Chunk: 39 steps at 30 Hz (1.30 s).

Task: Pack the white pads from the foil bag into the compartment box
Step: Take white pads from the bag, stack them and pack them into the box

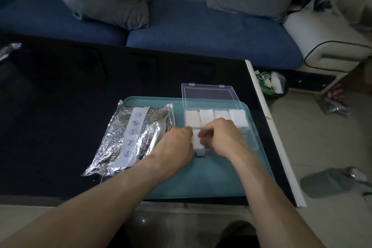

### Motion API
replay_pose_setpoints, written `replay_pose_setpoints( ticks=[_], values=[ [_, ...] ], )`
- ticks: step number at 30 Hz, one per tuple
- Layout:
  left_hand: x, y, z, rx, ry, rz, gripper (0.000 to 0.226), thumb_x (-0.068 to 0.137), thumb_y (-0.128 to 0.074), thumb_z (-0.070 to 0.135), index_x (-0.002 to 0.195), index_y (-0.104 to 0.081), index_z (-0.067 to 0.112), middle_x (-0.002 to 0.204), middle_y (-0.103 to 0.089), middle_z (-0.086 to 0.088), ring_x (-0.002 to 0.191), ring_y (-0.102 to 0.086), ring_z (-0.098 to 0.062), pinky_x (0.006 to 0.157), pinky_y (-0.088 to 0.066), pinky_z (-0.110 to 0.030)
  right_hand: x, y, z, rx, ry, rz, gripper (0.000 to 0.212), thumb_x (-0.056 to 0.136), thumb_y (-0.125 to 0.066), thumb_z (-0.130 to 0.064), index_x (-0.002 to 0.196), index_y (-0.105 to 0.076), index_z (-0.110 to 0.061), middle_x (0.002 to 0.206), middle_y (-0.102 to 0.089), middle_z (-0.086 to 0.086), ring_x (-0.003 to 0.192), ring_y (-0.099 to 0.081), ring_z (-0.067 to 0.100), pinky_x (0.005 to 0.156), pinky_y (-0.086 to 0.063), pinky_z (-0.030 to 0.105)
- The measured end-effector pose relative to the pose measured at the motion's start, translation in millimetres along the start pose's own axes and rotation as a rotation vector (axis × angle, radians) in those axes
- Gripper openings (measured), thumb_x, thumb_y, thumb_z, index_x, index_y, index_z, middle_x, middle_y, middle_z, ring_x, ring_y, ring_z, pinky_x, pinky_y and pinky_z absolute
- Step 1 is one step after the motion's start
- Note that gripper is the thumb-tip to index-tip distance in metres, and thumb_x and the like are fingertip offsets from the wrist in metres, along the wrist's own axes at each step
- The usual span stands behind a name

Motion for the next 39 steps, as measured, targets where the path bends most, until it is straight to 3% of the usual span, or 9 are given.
replay_pose_setpoints(
  ticks=[7, 11, 15, 17, 21, 24, 31, 34, 39],
  values=[
    [4.4, 2.8, -3.6, 0.003, 0.055, 0.017, 0.027, 0.09, -0.054, 0.012, 0.114, -0.066, 0.008, 0.106, -0.071, -0.016, 0.095, -0.068, -0.034, 0.084, -0.056, -0.042, 5.6, -15.0, -0.4, 0.083, 0.092, -0.042, 0.028, 0.086, -0.075, -0.008, 0.11, -0.077, -0.02, 0.111, -0.075, -0.001, 0.099, -0.069, 0.011, 0.095, -0.053, 0.027],
    [-5.0, 14.1, 1.7, 0.056, -0.005, -0.014, 0.031, 0.093, -0.054, 0.021, 0.119, -0.065, 0.008, 0.112, -0.069, -0.016, 0.1, -0.067, -0.033, 0.088, -0.053, -0.041, 9.9, -14.2, -0.9, 0.052, 0.131, -0.075, 0.028, 0.085, -0.077, -0.019, 0.113, -0.077, -0.023, 0.102, -0.074, -0.005, 0.084, -0.064, 0.005, 0.081, -0.047, 0.017],
    [-21.9, 60.0, 18.7, -0.191, -0.2, 0.401, 0.01, 0.089, -0.061, 0.018, 0.088, -0.069, 0.012, 0.07, -0.067, -0.001, 0.061, -0.062, -0.021, 0.059, -0.052, -0.04, 10.9, 4.6, -9.2, 0.184, 0.233, 0.173, 0.02, 0.089, -0.068, -0.02, 0.106, -0.078, -0.024, 0.071, -0.054, -0.014, 0.067, -0.05, -0.001, 0.065, -0.035, 0.009],
    [-27.3, 78.9, 17.3, -0.156, -0.18, 0.559, 0.01, 0.088, -0.065, 0.024, 0.09, -0.064, 0.015, 0.073, -0.061, 0.003, 0.062, -0.058, -0.019, 0.056, -0.048, -0.037, 10.1, 12.4, -13.5, 0.269, 0.241, 0.273, 0.016, 0.09, -0.068, -0.021, 0.104, -0.076, -0.023, 0.072, -0.056, -0.011, 0.069, -0.053, 0.002, 0.069, -0.041, 0.015],
    [-17.7, 71.5, -18.1, 0.158, 0.105, 0.313, 0.058, 0.085, -0.063, 0.049, 0.126, -0.049, 0.01, 0.117, -0.051, -0.011, 0.108, -0.052, -0.029, 0.087, -0.043, -0.038, 8.4, 16.3, -20.1, 0.367, 0.245, 0.366, 0.013, 0.09, -0.07, -0.017, 0.102, -0.072, -0.023, 0.075, -0.06, -0.007, 0.067, -0.055, 0.002, 0.065, -0.041, 0.012],
    [-8.8, 66.8, -47.4, 0.289, 0.289, 0.096, 0.054, 0.091, -0.055, 0.045, 0.132, -0.047, 0.01, 0.131, -0.049, -0.018, 0.123, -0.045, -0.037, 0.1, -0.04, -0.045, 6.2, 11.8, -28.1, 0.392, 0.259, 0.345, 0.012, 0.091, -0.069, -0.014, 0.1, -0.072, -0.022, 0.08, -0.062, -0.01, 0.066, -0.056, -0.004, 0.062, -0.042, 0.007],
    [1.1, 76.4, -99.7, -0.133, 0.399, 0.014, 0.023, 0.097, -0.044, 0.019, 0.104, -0.061, 0.007, 0.098, -0.066, -0.013, 0.078, -0.065, -0.025, 0.059, -0.046, -0.03, -2.8, -23.6, -58.5, 0.311, 0.387, 0.111, 0.022, 0.089, -0.072, -0.018, 0.111, -0.071, -0.014, 0.105, -0.067, -0.002, 0.078, -0.064, -0.003, 0.075, -0.053, 0.013],
    [1.7, 74.3, -102.8, -0.182, 0.411, -0.003, 0.023, 0.096, -0.045, 0.018, 0.107, -0.063, 0.007, 0.1, -0.067, -0.014, 0.081, -0.066, -0.026, 0.062, -0.051, -0.031, -4.9, -41.5, -73.1, 0.218, 0.395, 0.016, 0.045, 0.086, -0.076, -0.022, 0.128, -0.063, -0.014, 0.121, -0.063, 0.003, 0.099, -0.064, 0.012, 0.091, -0.055, 0.031],
    [1.7, 66.7, -102.4, -0.259, 0.394, -0.032, 0.021, 0.097, -0.046, 0.013, 0.104, -0.063, 0.006, 0.093, -0.067, -0.012, 0.071, -0.064, -0.022, 0.052, -0.048, -0.025, -8.6, -59.3, -86.7, 0.023, 0.414, -0.079, 0.078, 0.078, -0.084, -0.027, 0.146, -0.047, -0.018, 0.137, -0.055, 0.004, 0.116, -0.056, 0.019, 0.093, -0.042, 0.026]
  ],
)
Point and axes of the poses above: each hand's wrist, its own x-axis towards the middle knuckle, its own y-axis out of the back of the hand, z = x × y, the point moved 4 cm from there along x, towards the middle knuckle
